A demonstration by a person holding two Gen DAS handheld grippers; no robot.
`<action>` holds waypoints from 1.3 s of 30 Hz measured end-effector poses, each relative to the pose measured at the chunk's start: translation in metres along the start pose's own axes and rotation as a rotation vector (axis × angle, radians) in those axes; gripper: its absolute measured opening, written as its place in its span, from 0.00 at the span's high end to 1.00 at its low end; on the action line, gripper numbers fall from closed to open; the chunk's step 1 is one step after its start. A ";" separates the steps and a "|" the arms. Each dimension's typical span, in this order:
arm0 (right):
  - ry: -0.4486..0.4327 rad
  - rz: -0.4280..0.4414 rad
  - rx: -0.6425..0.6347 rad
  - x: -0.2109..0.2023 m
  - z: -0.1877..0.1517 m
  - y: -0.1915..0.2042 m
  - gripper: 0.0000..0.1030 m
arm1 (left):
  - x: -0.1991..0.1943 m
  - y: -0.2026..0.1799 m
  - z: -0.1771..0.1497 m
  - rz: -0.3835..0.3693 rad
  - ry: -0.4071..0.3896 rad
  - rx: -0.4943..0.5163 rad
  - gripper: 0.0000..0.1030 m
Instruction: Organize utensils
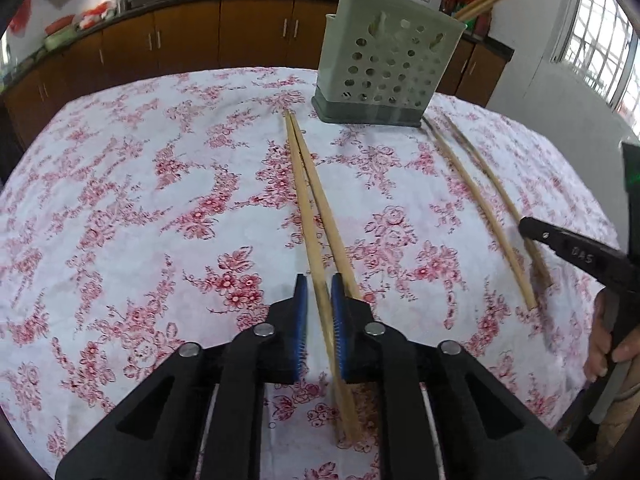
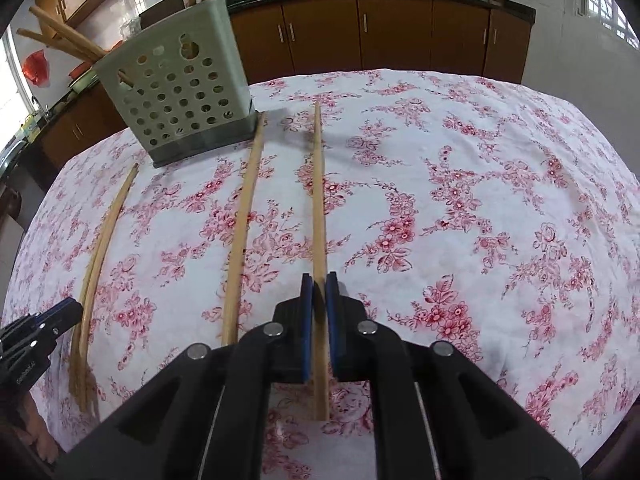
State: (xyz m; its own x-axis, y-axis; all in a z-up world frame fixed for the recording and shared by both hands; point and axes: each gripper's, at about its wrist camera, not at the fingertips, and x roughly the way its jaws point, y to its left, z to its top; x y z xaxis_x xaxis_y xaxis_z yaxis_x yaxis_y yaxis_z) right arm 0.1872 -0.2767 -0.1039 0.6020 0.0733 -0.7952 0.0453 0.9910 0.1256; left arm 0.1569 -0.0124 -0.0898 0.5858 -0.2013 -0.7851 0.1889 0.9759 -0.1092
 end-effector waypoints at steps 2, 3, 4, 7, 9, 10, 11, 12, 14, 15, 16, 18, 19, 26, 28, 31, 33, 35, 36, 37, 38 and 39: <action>-0.009 -0.011 -0.032 0.000 -0.002 0.006 0.82 | 0.002 0.000 0.002 0.018 0.001 0.007 0.91; -0.012 -0.022 -0.047 0.000 -0.002 0.008 0.84 | 0.004 0.002 0.006 0.030 0.002 0.005 0.92; -0.015 -0.030 -0.054 0.001 -0.001 0.008 0.87 | 0.006 0.006 0.010 0.044 0.002 0.002 0.92; -0.028 -0.050 -0.028 0.005 0.006 -0.002 0.92 | 0.013 0.027 0.025 0.091 -0.002 -0.031 0.92; -0.043 -0.096 -0.004 0.008 0.011 -0.013 0.92 | 0.018 0.046 0.035 0.127 -0.005 -0.069 0.92; -0.049 -0.108 0.008 0.010 0.014 -0.019 0.92 | 0.019 0.055 0.039 0.139 -0.007 -0.088 0.92; -0.054 -0.124 0.017 0.011 0.016 -0.024 0.92 | 0.020 0.065 0.043 0.155 -0.011 -0.111 0.92; -0.057 -0.138 0.022 0.012 0.017 -0.027 0.91 | 0.021 0.073 0.045 0.158 -0.017 -0.130 0.92; -0.068 -0.156 0.027 0.013 0.019 -0.031 0.90 | 0.021 0.084 0.046 0.153 -0.032 -0.158 0.92; -0.073 -0.160 0.025 0.013 0.019 -0.032 0.88 | 0.020 0.086 0.045 0.147 -0.039 -0.162 0.92; -0.077 -0.163 0.023 0.014 0.019 -0.032 0.87 | 0.020 0.087 0.044 0.143 -0.048 -0.163 0.92; -0.077 -0.164 0.021 0.014 0.019 -0.032 0.87 | 0.021 0.086 0.043 0.151 -0.055 -0.155 0.92; -0.077 -0.165 0.020 0.014 0.018 -0.032 0.87 | 0.020 0.086 0.043 0.151 -0.056 -0.158 0.92; -0.077 -0.167 0.018 0.014 0.018 -0.031 0.86 | 0.016 0.096 0.039 0.113 -0.064 -0.198 0.92; -0.076 -0.167 0.018 0.014 0.018 -0.032 0.86 | 0.016 0.096 0.038 0.113 -0.064 -0.198 0.92; -0.076 -0.167 0.019 0.014 0.018 -0.032 0.86 | 0.016 0.095 0.039 0.117 -0.063 -0.195 0.92; -0.076 -0.167 0.019 0.014 0.018 -0.032 0.86 | 0.016 0.095 0.039 0.117 -0.062 -0.195 0.92; -0.076 -0.165 0.020 0.014 0.018 -0.031 0.85 | 0.016 0.095 0.039 0.116 -0.062 -0.197 0.92; -0.076 -0.165 0.020 0.013 0.018 -0.032 0.85 | 0.016 0.095 0.040 0.115 -0.063 -0.197 0.92; -0.076 -0.165 0.020 0.013 0.018 -0.032 0.85 | 0.016 0.095 0.040 0.115 -0.062 -0.197 0.92; -0.076 -0.165 0.020 0.013 0.018 -0.032 0.85 | 0.016 0.095 0.040 0.116 -0.062 -0.197 0.92; -0.076 -0.165 0.020 0.013 0.018 -0.032 0.85 | 0.016 0.095 0.040 0.116 -0.062 -0.197 0.92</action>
State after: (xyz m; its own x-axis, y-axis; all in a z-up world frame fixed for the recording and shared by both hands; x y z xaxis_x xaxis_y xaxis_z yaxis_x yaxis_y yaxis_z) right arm 0.2081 -0.3090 -0.1080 0.6437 -0.0997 -0.7588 0.1636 0.9865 0.0092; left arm 0.2155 0.0736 -0.0885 0.6433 -0.0858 -0.7608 -0.0363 0.9892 -0.1423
